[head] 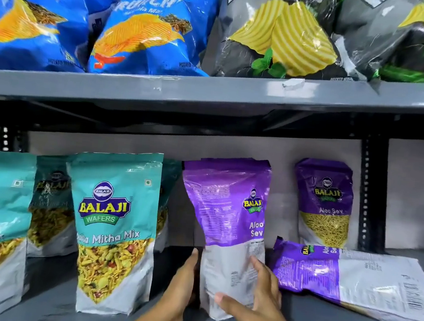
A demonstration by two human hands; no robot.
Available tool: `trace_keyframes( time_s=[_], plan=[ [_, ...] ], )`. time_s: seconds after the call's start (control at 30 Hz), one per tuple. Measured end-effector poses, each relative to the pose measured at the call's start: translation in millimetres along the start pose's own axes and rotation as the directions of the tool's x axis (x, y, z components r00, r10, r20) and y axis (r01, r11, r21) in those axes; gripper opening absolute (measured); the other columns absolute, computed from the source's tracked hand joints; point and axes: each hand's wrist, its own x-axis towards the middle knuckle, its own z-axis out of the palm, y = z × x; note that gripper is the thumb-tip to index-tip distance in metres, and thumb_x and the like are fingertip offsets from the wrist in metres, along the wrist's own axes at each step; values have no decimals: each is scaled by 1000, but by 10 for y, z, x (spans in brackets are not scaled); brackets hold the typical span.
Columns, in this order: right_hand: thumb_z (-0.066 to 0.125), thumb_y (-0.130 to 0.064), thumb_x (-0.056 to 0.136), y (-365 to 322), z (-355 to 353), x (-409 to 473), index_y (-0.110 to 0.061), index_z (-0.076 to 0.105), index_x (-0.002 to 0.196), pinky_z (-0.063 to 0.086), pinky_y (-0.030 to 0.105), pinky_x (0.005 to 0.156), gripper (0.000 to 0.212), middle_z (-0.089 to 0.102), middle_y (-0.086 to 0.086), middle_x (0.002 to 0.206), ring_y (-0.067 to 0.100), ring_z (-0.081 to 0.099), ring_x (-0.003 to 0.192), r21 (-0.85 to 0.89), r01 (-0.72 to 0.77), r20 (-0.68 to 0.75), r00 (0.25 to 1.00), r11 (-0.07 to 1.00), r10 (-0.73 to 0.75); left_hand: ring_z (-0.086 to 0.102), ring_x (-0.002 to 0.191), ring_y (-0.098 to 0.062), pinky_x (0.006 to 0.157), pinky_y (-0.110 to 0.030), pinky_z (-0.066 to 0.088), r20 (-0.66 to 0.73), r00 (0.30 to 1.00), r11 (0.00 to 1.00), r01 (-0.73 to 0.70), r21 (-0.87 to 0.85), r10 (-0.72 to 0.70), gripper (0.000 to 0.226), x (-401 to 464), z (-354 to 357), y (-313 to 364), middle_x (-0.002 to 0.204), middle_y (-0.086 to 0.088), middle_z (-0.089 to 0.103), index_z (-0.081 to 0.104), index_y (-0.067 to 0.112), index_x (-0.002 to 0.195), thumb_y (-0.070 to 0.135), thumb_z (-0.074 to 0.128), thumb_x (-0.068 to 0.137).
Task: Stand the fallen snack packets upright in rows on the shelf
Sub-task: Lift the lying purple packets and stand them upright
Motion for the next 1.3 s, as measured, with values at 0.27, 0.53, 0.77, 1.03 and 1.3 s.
trace_keyframes(
  time_s=[0.27, 0.53, 0.77, 1.03, 1.3],
  plan=[
    [92, -22, 57, 156, -59, 263, -32, 36, 121, 37, 30, 101, 85, 42, -3, 124, 10, 41, 119, 111, -21, -54, 998, 994, 27, 64, 74, -11, 67, -24, 37, -42, 999, 990, -23, 143, 30, 44, -182, 17, -59, 79, 2, 73, 72, 19, 75, 34, 38, 99],
    [61, 15, 80, 272, -365, 451, -16, 60, 103, 55, 16, 67, 39, 74, 2, 94, 10, 69, 81, 351, -71, 98, 994, 934, 39, 53, 124, -17, 109, -34, 42, 114, 977, 966, -196, 169, 178, 103, 27, -212, 92, 131, -5, 58, 40, 16, 136, 14, 92, 47],
    [79, -5, 75, 347, -378, 390, -27, 57, 101, 55, 18, 66, 40, 71, -3, 98, 7, 73, 77, 182, -29, 71, 997, 983, 16, 64, 120, -21, 111, -40, 42, 371, 927, 977, -131, 170, 60, 77, 211, -231, 162, 124, -6, 71, 53, 14, 132, 11, 87, 62],
    [57, -1, 93, 280, -456, 462, -22, 56, 118, 53, 13, 77, 33, 68, -7, 117, -3, 70, 91, 212, -107, 245, 968, 971, 54, 73, 93, -5, 84, -24, 58, 41, 976, 944, -216, 251, 213, 97, -19, -26, -16, 100, 9, 77, 56, 27, 111, 50, 95, 26],
    [56, 0, 93, 70, -492, 367, -20, 48, 128, 49, 19, 93, 42, 59, 4, 131, 13, 60, 115, 159, -41, 221, 975, 987, 5, 49, 128, -24, 110, -35, 36, -320, 872, 927, -327, 185, 371, 103, -510, 269, 35, 142, -10, 42, 43, 14, 141, 12, 93, 50]
  ],
)
